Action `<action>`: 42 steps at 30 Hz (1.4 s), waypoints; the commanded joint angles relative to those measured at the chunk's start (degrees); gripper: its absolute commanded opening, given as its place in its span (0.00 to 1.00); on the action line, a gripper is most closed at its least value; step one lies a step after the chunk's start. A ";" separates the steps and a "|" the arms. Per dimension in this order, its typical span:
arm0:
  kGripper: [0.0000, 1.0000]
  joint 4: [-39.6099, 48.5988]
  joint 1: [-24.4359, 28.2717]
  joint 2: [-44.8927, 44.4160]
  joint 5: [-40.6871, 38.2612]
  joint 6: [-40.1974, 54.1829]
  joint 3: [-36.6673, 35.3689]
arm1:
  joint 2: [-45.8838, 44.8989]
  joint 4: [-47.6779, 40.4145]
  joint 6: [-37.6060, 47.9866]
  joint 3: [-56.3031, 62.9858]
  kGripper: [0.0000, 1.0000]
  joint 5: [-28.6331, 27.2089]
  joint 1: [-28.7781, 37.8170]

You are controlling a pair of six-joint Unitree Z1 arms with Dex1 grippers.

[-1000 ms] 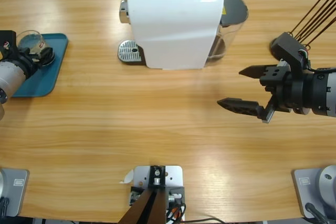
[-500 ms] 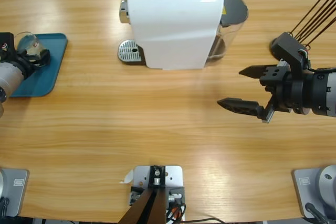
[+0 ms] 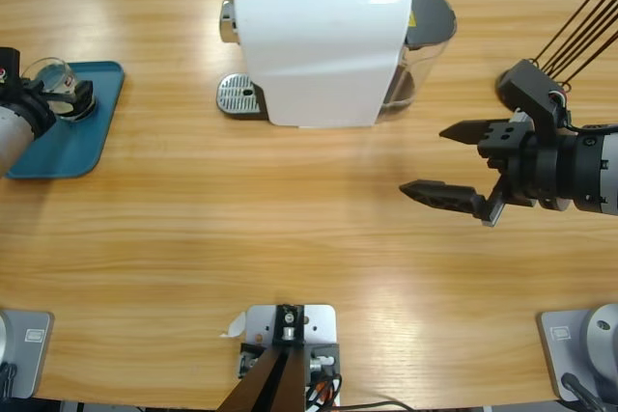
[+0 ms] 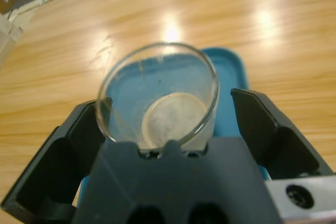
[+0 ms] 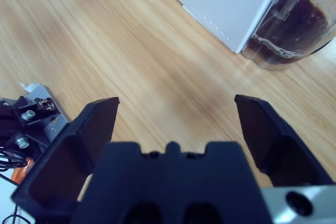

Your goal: Pour coffee

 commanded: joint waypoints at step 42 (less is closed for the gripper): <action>0.86 110.98 -19.94 -59.75 -40.14 4.04 -40.34 | -0.20 0.72 -0.39 0.99 0.98 -0.55 0.47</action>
